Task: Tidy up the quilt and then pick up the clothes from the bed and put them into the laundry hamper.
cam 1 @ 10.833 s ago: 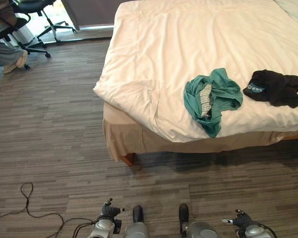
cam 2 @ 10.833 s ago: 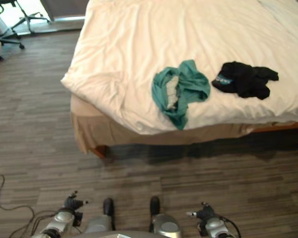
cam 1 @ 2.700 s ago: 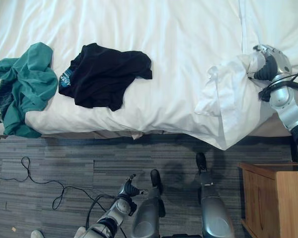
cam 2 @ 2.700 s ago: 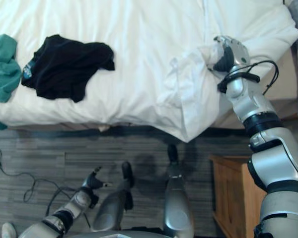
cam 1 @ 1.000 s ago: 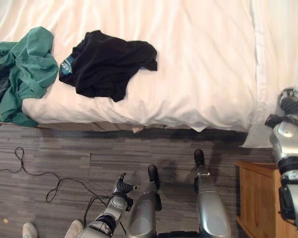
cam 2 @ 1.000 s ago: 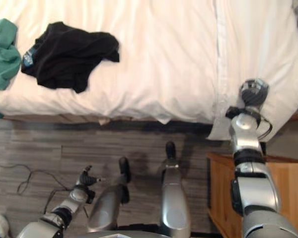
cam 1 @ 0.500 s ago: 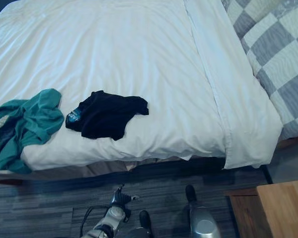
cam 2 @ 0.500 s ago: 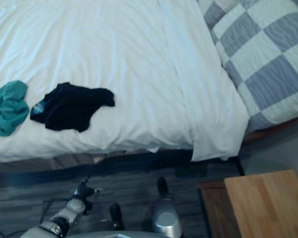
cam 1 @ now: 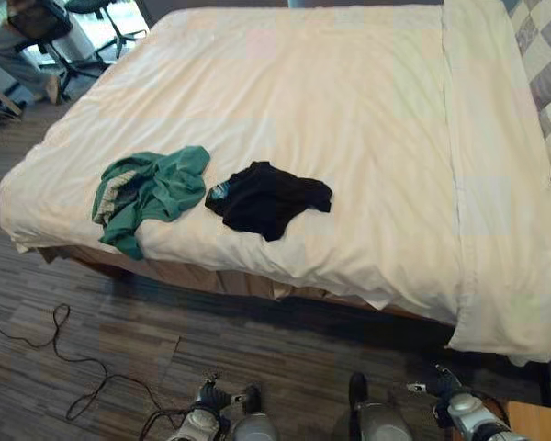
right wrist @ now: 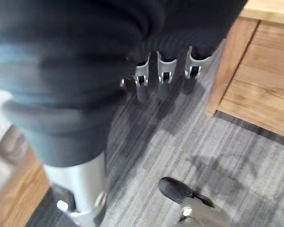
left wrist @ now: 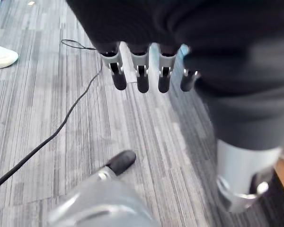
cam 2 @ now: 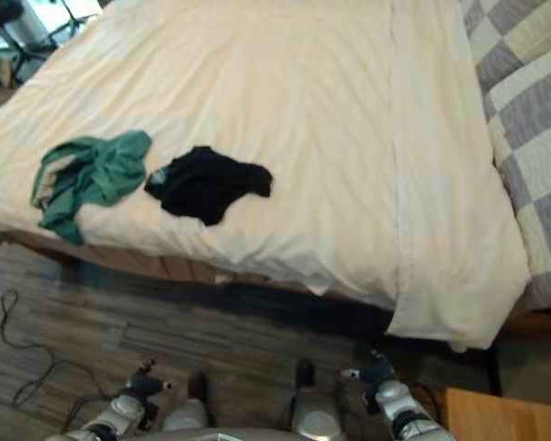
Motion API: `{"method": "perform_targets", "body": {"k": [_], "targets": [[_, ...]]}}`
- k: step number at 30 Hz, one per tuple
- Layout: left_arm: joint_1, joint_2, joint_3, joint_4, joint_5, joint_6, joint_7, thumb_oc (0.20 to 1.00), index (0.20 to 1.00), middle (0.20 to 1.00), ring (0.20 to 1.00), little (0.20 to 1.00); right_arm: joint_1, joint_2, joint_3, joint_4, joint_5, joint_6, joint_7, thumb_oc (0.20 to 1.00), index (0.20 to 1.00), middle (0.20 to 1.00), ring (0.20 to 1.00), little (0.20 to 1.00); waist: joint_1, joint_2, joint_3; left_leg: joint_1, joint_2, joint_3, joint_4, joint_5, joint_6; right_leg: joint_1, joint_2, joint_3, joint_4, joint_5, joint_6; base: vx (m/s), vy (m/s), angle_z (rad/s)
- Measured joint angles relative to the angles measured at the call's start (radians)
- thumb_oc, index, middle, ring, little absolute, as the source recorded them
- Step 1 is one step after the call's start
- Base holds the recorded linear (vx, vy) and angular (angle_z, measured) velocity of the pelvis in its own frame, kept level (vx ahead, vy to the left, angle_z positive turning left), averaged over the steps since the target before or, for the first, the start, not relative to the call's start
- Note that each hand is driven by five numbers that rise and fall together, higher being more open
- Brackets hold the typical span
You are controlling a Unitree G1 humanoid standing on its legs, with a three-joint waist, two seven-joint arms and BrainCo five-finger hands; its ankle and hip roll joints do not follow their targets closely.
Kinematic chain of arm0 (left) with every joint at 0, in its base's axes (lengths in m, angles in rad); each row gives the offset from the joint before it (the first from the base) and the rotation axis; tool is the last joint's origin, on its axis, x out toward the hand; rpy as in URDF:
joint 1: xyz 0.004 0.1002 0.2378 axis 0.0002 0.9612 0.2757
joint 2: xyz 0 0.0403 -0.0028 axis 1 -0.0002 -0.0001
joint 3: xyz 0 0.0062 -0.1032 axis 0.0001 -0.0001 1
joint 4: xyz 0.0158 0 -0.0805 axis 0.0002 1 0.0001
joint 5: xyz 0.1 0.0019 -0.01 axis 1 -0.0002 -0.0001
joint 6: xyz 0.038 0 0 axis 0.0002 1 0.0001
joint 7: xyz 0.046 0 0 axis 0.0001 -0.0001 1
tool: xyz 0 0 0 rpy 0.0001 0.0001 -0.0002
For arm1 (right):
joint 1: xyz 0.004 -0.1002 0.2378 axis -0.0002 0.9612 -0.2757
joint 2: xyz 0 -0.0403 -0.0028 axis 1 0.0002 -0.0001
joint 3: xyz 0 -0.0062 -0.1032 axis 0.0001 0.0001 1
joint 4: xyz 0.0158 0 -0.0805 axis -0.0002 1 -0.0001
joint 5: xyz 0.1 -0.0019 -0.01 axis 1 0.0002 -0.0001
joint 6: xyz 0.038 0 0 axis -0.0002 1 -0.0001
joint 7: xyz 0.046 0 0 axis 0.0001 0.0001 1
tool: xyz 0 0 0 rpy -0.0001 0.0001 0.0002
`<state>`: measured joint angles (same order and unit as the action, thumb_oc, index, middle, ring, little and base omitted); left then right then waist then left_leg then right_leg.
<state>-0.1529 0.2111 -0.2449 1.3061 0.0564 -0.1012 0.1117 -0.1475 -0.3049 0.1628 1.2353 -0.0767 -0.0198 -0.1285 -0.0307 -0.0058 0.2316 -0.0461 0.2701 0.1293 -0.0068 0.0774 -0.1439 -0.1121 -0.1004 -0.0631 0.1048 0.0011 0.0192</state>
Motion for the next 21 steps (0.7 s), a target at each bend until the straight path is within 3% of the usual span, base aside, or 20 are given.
{"method": "perform_targets", "body": {"k": [1,2,3,4,5,6,7,9,10,11,12,13,14,15,16,17,18,19,20,21], "targets": [[-0.012,-0.017,-0.006,-0.005,-0.006,-0.001,0.000,1.000,1.000,1.000,1.000,1.000,0.034,-0.001,-0.007,0.017,0.000,0.014,0.000,1.000,1.000,1.000,1.000,1.000,-0.002,0.006,-0.001,-0.002,0.064,0.029,-0.013,0.013,-0.005,0.012,-0.007,-0.011,-0.004,0.002,-0.001,0.28,0.476,0.45],[-0.004,-0.017,-0.043,-0.043,-0.002,0.010,0.000,1.000,1.000,1.000,1.000,1.000,0.078,-0.003,-0.059,0.017,-0.003,0.016,0.006,1.000,1.000,1.000,1.000,1.000,-0.008,0.008,-0.003,0.009,0.092,0.060,-0.009,0.007,-0.013,0.030,-0.008,-0.017,-0.016,0.009,0.012,0.28,0.476,0.53],[0.001,-0.016,-0.086,-0.051,0.019,0.008,0.002,1.000,1.000,1.000,1.000,1.000,0.091,-0.002,-0.057,0.035,-0.003,0.008,0.003,1.000,1.000,1.000,1.000,1.000,-0.001,0.014,-0.011,0.010,0.118,0.137,-0.016,-0.013,-0.037,0.057,-0.018,-0.069,-0.030,0.011,0.039,0.16,0.396,0.68],[-0.010,-0.018,-0.123,-0.057,0.046,0.008,0.003,1.000,1.000,1.000,1.000,1.000,0.130,-0.014,-0.032,0.070,-0.003,0.024,0.002,1.000,1.000,1.000,1.000,1.000,-0.021,0.029,-0.029,0.012,0.117,0.138,-0.022,-0.003,-0.023,0.074,-0.035,-0.088,-0.037,0.000,0.054,0.20,0.569,0.59],[-0.010,-0.017,-0.146,-0.076,0.081,0.007,0.005,1.000,1.000,1.000,1.000,1.000,0.159,-0.020,-0.067,0.074,-0.011,0.012,0.008,1.000,1.000,1.000,1.000,1.000,-0.020,0.023,-0.026,0.013,0.081,0.127,-0.009,-0.022,-0.018,0.077,-0.061,-0.096,-0.013,0.000,0.078,0.24,0.738,0.73],[-0.016,-0.032,-0.181,-0.069,0.128,-0.001,0.003,1.000,1.000,1.000,1.000,1.000,0.187,-0.046,-0.074,0.095,-0.019,0.018,0.003,1.000,1.000,1.000,1.000,1.000,-0.039,0.032,-0.034,0.017,0.008,0.123,-0.013,-0.042,0.022,0.076,-0.117,-0.117,0.024,-0.018,0.104,0.08,0.342,0.16],[-0.011,-0.020,-0.180,-0.068,0.146,-0.001,0.003,1.000,1.000,1.000,1.000,1.000,0.185,-0.038,-0.066,0.121,-0.032,0.032,0.002,1.000,1.000,1.000,1.000,1.000,-0.036,-0.004,-0.039,0.037,-0.043,0.134,-0.026,0.020,0.013,0.055,-0.181,-0.096,0.068,-0.026,0.106,0.16,0.480,0.12],[-0.005,0.010,-0.179,-0.047,0.153,0.014,-0.001,1.000,1.000,1.000,1.000,1.000,0.199,0.007,-0.027,0.116,-0.032,0.040,0.004,1.000,1.000,1.000,1.000,1.000,-0.049,-0.038,-0.052,0.049,-0.099,0.155,-0.046,0.032,0.024,0.031,-0.248,-0.085,0.108,-0.031,0.104,0.20,0.472,-0.06],[-0.004,0.032,-0.179,-0.048,0.155,0.018,-0.001,1.000,1.000,1.000,1.000,1.000,0.220,0.024,-0.025,0.098,-0.032,0.042,0.007,1.000,1.000,1.000,1.000,1.000,-0.048,-0.055,-0.058,0.058,-0.124,0.155,-0.048,0.018,0.050,0.023,-0.246,-0.068,0.133,0.014,0.103,0.13,0.229,-0.09],[-0.010,0.059,-0.179,-0.044,0.162,0.019,-0.002,1.000,1.000,1.000,1.000,1.000,0.225,0.065,-0.015,0.064,-0.029,0.034,0.011,1.000,1.000,1.000,1.000,1.000,-0.061,-0.039,-0.038,0.093,-0.133,0.160,-0.080,0.019,0.072,-0.066,-0.215,-0.009,0.312,0.026,0.114,0.22,0.326,-0.14],[-0.013,0.076,-0.170,-0.023,0.163,0.029,-0.003,1.000,1.000,1.000,1.000,1.000,0.217,0.099,0.003,0.051,-0.028,0.028,0.016,1.000,1.000,1.000,1.000,1.000,-0.083,-0.007,-0.039,0.094,-0.080,0.162,-0.086,0.010,0.088,-0.100,-0.109,0.060,0.342,-0.051,0.116,0.21,0.266,-0.07],[-0.016,0.086,-0.164,-0.019,0.163,0.029,-0.004,1.000,1.000,1.000,1.000,1.000,0.217,0.116,0.009,0.025,-0.025,0.022,0.022,1.000,1.000,1.000,1.000,1.000,-0.108,-0.012,-0.040,0.105,-0.089,0.163,-0.079,-0.008,0.098,-0.132,-0.042,0.064,0.332,-0.071,0.126,0.35,0.355,-0.25],[-0.014,0.090,-0.132,-0.010,0.163,0.034,-0.001,1.000,1.000,1.000,1.000,1.000,0.205,0.126,0.036,-0.031,-0.011,0.020,0.020,1.000,1.000,1.000,1.000,1.000,-0.107,-0.033,-0.035,0.124,-0.113,0.198,-0.086,-0.034,0.117,-0.201,0.026,0.035,0.354,-0.098,0.102,0.31,0.201,-0.38],[-0.016,0.089,-0.129,0.007,0.163,0.038,-0.006,1.000,1.000,1.000,1.000,1.000,0.182,0.128,0.056,-0.046,0.001,0.015,0.021,1.000,1.000,1.000,1.000,1.000,-0.114,-0.040,-0.033,0.135,-0.126,0.208,-0.086,-0.050,0.125,-0.220,0.058,-0.009,0.316,-0.108,0.085,0.31,0.156,-0.37],[-0.013,0.081,-0.127,0.007,0.164,0.038,-0.011,1.000,1.000,1.000,1.000,1.000,0.165,0.128,0.062,-0.048,0.001,0.011,0.019,1.000,1.000,1.000,1.000,1.000,-0.131,-0.053,-0.036,0.140,-0.157,0.211,-0.086,-0.055,0.118,-0.222,0.065,-0.091,0.259,-0.105,0.078,0.36,0.120,0.09],[-0.011,0.065,-0.119,0.003,0.164,0.035,-0.012,1.000,1.000,1.000,1.000,1.000,0.164,0.125,0.061,-0.049,0.001,0.008,0.018,1.000,1.000,1.000,1.000,1.000,-0.129,-0.065,-0.040,0.147,-0.187,0.208,-0.085,-0.065,0.115,-0.215,0.056,-0.127,0.226,-0.105,0.077,0.26,0.085,0.40],[-0.012,0.048,-0.119,-0.004,0.164,0.029,-0.012,1.000,1.000,1.000,1.000,1.000,0.164,0.121,0.061,-0.044,0.001,0.010,0.018,1.000,1.000,1.000,1.000,1.000,-0.130,-0.066,-0.038,0.157,-0.204,0.199,-0.083,-0.077,0.113,-0.202,0.040,-0.148,0.219,-0.089,0.014,0.22,0.090,0.70],[0.004,0.017,-0.119,-0.028,0.162,0.017,-0.011,1.000,1.000,1.000,1.000,1.000,0.160,0.106,0.056,-0.029,0.001,0.014,0.018,1.000,1.000,1.000,1.000,1.000,-0.132,-0.041,-0.039,0.169,-0.209,0.174,-0.020,-0.079,0.054,-0.181,0.042,-0.165,0.234,-0.078,-0.003,0.07,0.095,0.51],[0.021,0.022,-0.097,-0.054,0.157,0.021,0.000,1.000,1.000,1.000,1.000,1.000,0.106,0.115,0.044,0.012,-0.004,0.014,0.013,1.000,1.000,1.000,1.000,1.000,-0.098,-0.078,-0.015,-0.041,-0.166,0.182,0.505,-0.076,-0.023,-0.121,0.031,-0.080,0.182,-0.041,-0.082,0.08,0.168,-0.01],[0.012,0.040,-0.095,-0.093,0.155,0.020,0.008,1.000,1.000,1.000,1.000,1.000,0.072,0.095,0.043,0.042,-0.001,0.017,0.002,1.000,1.000,1.000,1.000,1.000,-0.066,-0.064,-0.011,-0.179,-0.098,0.183,0.761,0.028,-0.078,-0.094,0.030,-0.057,0.142,-0.039,-0.089,0.08,0.231,-0.73]]}}
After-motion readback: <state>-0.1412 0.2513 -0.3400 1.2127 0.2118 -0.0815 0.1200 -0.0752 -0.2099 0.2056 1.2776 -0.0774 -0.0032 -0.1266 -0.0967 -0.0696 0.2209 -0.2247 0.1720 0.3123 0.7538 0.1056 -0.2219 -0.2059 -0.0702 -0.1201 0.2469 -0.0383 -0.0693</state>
